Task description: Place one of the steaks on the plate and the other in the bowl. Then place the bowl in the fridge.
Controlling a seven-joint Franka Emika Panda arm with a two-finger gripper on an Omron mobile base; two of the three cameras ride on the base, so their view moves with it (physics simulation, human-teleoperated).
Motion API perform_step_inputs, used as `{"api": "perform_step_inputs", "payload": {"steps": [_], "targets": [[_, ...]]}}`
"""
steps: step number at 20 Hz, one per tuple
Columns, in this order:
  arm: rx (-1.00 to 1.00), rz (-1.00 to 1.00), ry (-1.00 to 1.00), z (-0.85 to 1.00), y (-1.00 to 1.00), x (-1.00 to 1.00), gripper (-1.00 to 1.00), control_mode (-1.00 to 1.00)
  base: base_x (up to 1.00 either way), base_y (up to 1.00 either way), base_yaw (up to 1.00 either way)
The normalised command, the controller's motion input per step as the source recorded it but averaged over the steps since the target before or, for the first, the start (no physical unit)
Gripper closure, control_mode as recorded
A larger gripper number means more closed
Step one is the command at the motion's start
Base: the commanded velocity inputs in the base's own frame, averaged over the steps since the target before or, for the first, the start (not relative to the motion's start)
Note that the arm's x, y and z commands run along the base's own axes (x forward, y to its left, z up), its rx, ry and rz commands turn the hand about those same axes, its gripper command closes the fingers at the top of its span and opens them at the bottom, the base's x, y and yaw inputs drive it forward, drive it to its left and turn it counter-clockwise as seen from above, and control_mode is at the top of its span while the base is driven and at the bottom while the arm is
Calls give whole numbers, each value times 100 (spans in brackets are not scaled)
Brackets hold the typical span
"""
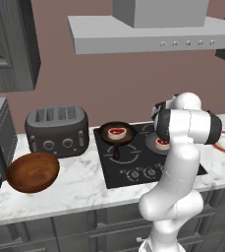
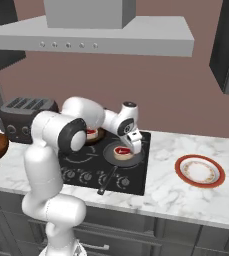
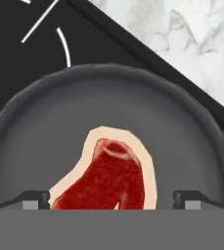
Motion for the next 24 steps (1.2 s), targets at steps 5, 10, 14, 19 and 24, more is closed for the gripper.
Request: {"api": "perform_step_inputs", "payload": {"steps": [5, 10, 14, 19, 24], "targets": [[0, 0, 0, -33, -6, 50, -100, -100, 0, 0, 0], [0, 0, 0, -35, -3, 31, -100, -100, 0, 0, 0], [0, 0, 0, -36, -4, 7, -100, -100, 0, 0, 0], [0, 0, 0, -48, -1, -14, -100, -100, 0, 0, 0], [-2, 0, 0, -65, 7, -44, -100, -100, 0, 0, 0]]}}
